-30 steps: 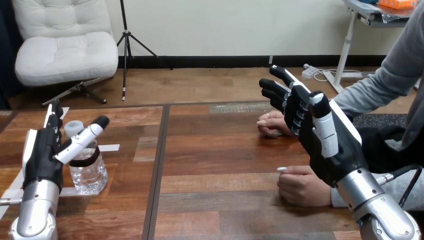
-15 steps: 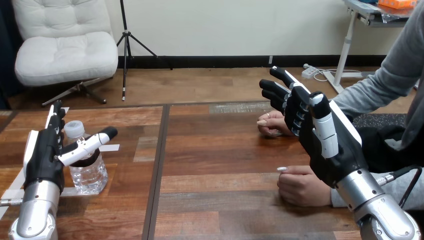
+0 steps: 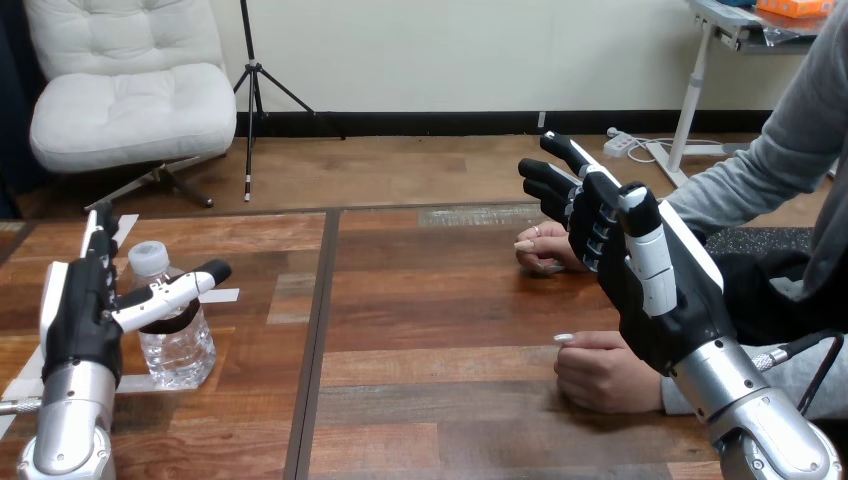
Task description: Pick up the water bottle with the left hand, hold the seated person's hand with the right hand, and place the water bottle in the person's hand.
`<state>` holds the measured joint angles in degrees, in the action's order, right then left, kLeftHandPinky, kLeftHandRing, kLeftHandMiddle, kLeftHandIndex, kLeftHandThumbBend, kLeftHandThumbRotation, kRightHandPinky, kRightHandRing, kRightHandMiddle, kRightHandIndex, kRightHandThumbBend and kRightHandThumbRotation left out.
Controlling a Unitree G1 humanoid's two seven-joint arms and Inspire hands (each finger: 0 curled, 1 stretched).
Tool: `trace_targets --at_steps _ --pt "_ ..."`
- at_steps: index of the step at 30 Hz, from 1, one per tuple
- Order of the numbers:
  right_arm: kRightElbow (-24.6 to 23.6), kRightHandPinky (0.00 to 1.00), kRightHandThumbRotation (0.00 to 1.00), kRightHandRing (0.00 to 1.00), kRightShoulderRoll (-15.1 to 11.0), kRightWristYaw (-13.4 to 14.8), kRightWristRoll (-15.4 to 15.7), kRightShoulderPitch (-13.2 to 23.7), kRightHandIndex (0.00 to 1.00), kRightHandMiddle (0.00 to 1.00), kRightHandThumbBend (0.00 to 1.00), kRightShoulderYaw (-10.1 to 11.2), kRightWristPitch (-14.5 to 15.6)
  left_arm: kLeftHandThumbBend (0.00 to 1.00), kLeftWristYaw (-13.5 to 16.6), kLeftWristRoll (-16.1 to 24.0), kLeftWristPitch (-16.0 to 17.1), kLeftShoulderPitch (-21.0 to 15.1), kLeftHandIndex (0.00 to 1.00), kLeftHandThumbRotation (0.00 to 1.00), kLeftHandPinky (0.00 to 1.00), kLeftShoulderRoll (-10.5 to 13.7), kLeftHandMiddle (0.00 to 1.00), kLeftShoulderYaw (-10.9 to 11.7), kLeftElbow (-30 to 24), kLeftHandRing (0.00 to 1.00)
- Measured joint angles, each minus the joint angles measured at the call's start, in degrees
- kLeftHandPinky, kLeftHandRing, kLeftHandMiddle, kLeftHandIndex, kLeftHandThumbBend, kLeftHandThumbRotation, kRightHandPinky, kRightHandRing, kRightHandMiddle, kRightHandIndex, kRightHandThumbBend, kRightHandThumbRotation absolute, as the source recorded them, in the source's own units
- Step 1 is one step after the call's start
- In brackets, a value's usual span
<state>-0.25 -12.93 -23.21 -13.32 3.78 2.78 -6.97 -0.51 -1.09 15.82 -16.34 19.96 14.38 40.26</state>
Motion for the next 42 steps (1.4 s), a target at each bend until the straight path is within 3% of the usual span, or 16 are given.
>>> trace_targets --at_steps 23,42 --pt "-2.3 1.0 1.0 0.93 0.01 0.46 -0.01 -0.82 0.95 0.9 1.0 0.0 0.88 1.0 2.81 3.1 0.11 0.7 1.0 0.21 1.0 0.01 1.0 -0.12 -0.27 1.0" --pt "-2.5 1.0 1.0 0.94 0.03 1.24 0.04 -1.63 0.96 0.91 1.0 0.0 0.89 0.99 2.23 4.78 0.13 3.78 1.0 0.31 1.0 0.98 1.0 -0.18 -0.63 1.0"
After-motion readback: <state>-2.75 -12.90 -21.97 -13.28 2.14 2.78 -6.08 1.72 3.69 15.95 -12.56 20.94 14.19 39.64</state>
